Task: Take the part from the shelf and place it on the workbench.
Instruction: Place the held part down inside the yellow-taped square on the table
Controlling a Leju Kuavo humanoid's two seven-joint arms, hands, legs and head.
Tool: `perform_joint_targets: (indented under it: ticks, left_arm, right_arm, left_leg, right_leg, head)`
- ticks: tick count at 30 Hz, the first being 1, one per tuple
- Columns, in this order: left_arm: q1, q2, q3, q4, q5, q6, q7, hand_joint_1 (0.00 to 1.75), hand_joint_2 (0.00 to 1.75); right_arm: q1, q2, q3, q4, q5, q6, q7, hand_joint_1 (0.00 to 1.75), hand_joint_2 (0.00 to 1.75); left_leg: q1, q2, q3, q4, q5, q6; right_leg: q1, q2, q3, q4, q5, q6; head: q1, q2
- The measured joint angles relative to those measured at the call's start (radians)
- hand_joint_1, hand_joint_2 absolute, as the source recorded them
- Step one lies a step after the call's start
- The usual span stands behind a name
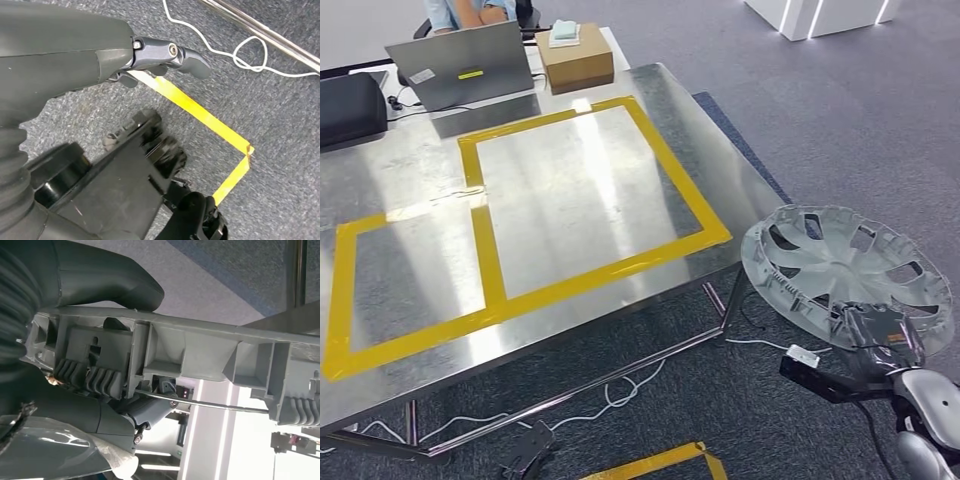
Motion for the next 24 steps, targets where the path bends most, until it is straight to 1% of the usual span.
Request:
perform_joint_targets:
  ticks: [1,2,4,5,6,7,9,10,11,12,13,14,15,16,17,19,20,21,22,24]
  left_arm:
    - [-0.001,0.001,0.000,0.000,0.000,0.000,0.000,0.00,1.75]
    - [-0.002,0.001,0.000,0.000,0.000,0.000,0.000,0.00,1.75]
    - [-0.001,0.000,0.000,0.000,0.000,0.000,0.000,0.00,1.75]
    - [-0.001,-0.001,0.000,0.000,0.000,0.000,0.000,0.00,1.75]
    - [-0.002,-0.001,0.000,0.000,0.000,0.000,0.000,0.00,1.75]
    - [-0.002,-0.002,0.000,0.000,0.000,0.000,0.000,0.00,1.75]
    - [-0.002,-0.003,0.000,0.000,0.001,0.000,0.000,0.00,1.75]
    - [0.000,-0.004,0.000,0.000,0.000,0.000,0.000,0.00,1.75]
    - [0.001,-0.004,0.000,0.000,0.000,0.000,0.000,0.00,1.75]
    - [0.002,-0.004,0.000,0.000,0.000,0.000,0.000,0.00,1.75]
    - [0.002,-0.005,0.000,0.000,0.000,0.000,0.000,0.00,1.75]
    - [0.001,-0.005,0.000,0.000,0.000,0.000,0.000,0.00,1.75]
    - [0.000,-0.006,0.000,0.000,0.000,0.000,0.000,0.00,1.75]
    - [-0.001,-0.006,0.000,0.000,0.000,0.000,0.000,0.00,1.75]
    - [-0.001,-0.006,0.000,0.000,0.000,0.000,0.000,0.00,1.75]
    - [-0.001,-0.005,0.000,0.000,0.000,0.000,0.000,0.00,1.75]
    - [-0.001,-0.005,0.000,0.000,0.000,0.000,0.000,0.00,1.75]
    - [-0.001,-0.004,0.000,0.000,0.000,0.000,0.000,0.00,1.75]
    - [-0.002,-0.004,0.000,0.000,0.000,0.000,0.000,0.00,1.75]
    - [-0.001,-0.004,0.000,0.000,0.000,0.000,0.000,0.00,1.75]
  right_arm:
    - [0.000,0.000,-0.002,0.000,0.000,0.000,0.001,1.75,1.75]
    - [0.000,0.000,-0.003,0.000,0.000,0.001,0.002,1.75,1.75]
    - [0.000,-0.001,-0.006,0.000,0.001,0.001,0.003,1.75,1.75]
    - [0.000,-0.002,-0.007,-0.001,0.001,0.001,0.003,1.75,1.75]
    - [0.000,-0.002,-0.009,-0.001,0.001,0.001,0.003,1.75,1.75]
    - [0.001,-0.003,-0.010,-0.001,0.001,0.002,0.003,1.75,1.75]
    - [0.003,-0.004,-0.010,-0.001,0.001,0.002,0.002,1.75,1.75]
    - [0.004,-0.004,-0.010,-0.001,0.001,0.003,0.002,1.75,1.75]
    - [0.006,-0.004,-0.010,-0.001,0.001,0.003,0.002,1.75,1.75]
    - [0.006,-0.005,-0.011,0.000,0.001,0.003,0.002,1.75,1.75]
    - [0.006,-0.005,-0.011,0.000,0.001,0.003,0.002,1.75,1.75]
    - [0.006,-0.005,-0.011,0.000,0.001,0.003,0.002,1.75,1.75]
    - [0.006,-0.006,-0.011,0.000,0.000,0.003,0.002,1.75,1.75]
    - [0.005,-0.006,-0.011,-0.001,0.000,0.003,0.002,1.75,1.75]
    - [0.005,-0.006,-0.011,-0.001,0.000,0.003,0.001,1.75,1.75]
    - [0.005,-0.006,-0.011,-0.001,0.000,0.002,0.001,1.75,1.75]
    - [0.004,-0.006,-0.011,-0.002,0.000,0.002,0.001,1.75,1.75]
    - [0.003,-0.007,-0.011,-0.002,0.000,0.002,0.001,1.75,1.75]
    - [0.003,-0.007,-0.011,-0.002,0.000,0.002,0.001,1.75,1.75]
    - [0.003,-0.007,-0.011,-0.003,0.000,0.002,0.001,1.75,1.75]
  left_leg:
    - [-0.006,0.003,0.019,-0.041,0.007,0.008]
    - [-0.010,0.005,0.026,-0.059,0.003,0.011]
    - [-0.008,0.002,0.029,-0.075,0.008,0.007]
    - [-0.006,0.000,0.032,-0.083,0.012,0.007]
    - [-0.003,-0.001,0.034,-0.091,0.018,0.008]
    - [-0.001,-0.002,0.035,-0.097,0.022,0.009]
    - [-0.002,-0.005,0.031,-0.097,0.024,0.012]
    - [-0.003,-0.007,0.029,-0.097,0.024,0.012]
    - [-0.003,-0.009,0.028,-0.096,0.024,0.012]
    - [-0.003,-0.011,0.028,-0.095,0.024,0.011]
    - [-0.002,-0.014,0.029,-0.093,0.024,0.010]
    - [-0.003,-0.017,0.028,-0.091,0.023,0.007]
    - [-0.004,-0.020,0.026,-0.086,0.022,0.003]
    - [-0.006,-0.022,0.023,-0.083,0.023,-0.002]
    - [-0.008,-0.024,0.020,-0.081,0.024,-0.007]
    - [-0.007,-0.027,0.018,-0.080,0.026,-0.016]
    - [-0.005,-0.026,0.015,-0.073,0.019,-0.021]
    - [-0.004,-0.025,0.007,-0.052,0.003,-0.027]
    - [-0.001,-0.022,-0.010,-0.011,-0.023,-0.033]
    - [0.006,-0.018,-0.066,0.119,-0.087,-0.044]
  right_leg:
    - [0.001,-0.002,-0.002,0.000,0.001,0.002]
    - [0.001,-0.004,-0.004,-0.002,0.002,0.004]
    - [0.000,-0.007,-0.007,-0.004,0.003,0.013]
    - [0.000,-0.006,-0.012,0.002,-0.004,0.016]
    - [0.000,-0.003,-0.023,0.025,-0.021,0.020]
    - [-0.001,0.001,-0.046,0.071,-0.049,0.022]
    - [-0.001,0.006,-0.106,0.199,-0.110,0.028]
    - [-0.001,0.007,-0.130,0.248,-0.125,0.030]
    - [-0.001,0.007,-0.137,0.263,-0.121,0.033]
    - [-0.002,0.007,-0.123,0.235,-0.097,0.034]
    - [-0.004,0.009,-0.091,0.173,-0.060,0.036]
    - [-0.006,0.014,-0.054,0.101,-0.031,0.036]
    - [-0.007,0.019,-0.021,0.039,-0.010,0.033]
    - [-0.007,0.023,0.000,0.000,-0.002,0.029]
    - [-0.006,0.026,0.009,-0.013,-0.004,0.023]
    - [-0.005,0.021,0.011,-0.017,0.002,0.010]
    - [-0.006,0.017,0.012,-0.019,0.004,0.004]
    - [-0.008,0.013,0.012,-0.021,0.006,-0.003]
    - [-0.011,0.008,0.013,-0.023,0.008,-0.009]
    - [-0.011,0.001,0.012,-0.023,0.008,-0.013]
  head:
    - [0.000,0.000]
    - [0.000,0.000]
    - [0.000,0.000]
    - [0.000,0.000]
    - [0.000,0.000]
    - [0.001,0.000]
    - [0.002,0.000]
    - [0.002,0.000]
    - [0.001,0.000]
    - [0.002,0.000]
    - [0.002,0.000]
    - [0.002,0.000]
    - [0.001,0.000]
    - [0.001,0.000]
    - [0.001,0.000]
    - [0.001,0.000]
    - [0.000,0.000]
    - [-0.002,0.000]
    - [-0.004,0.000]
    - [-0.008,0.000]
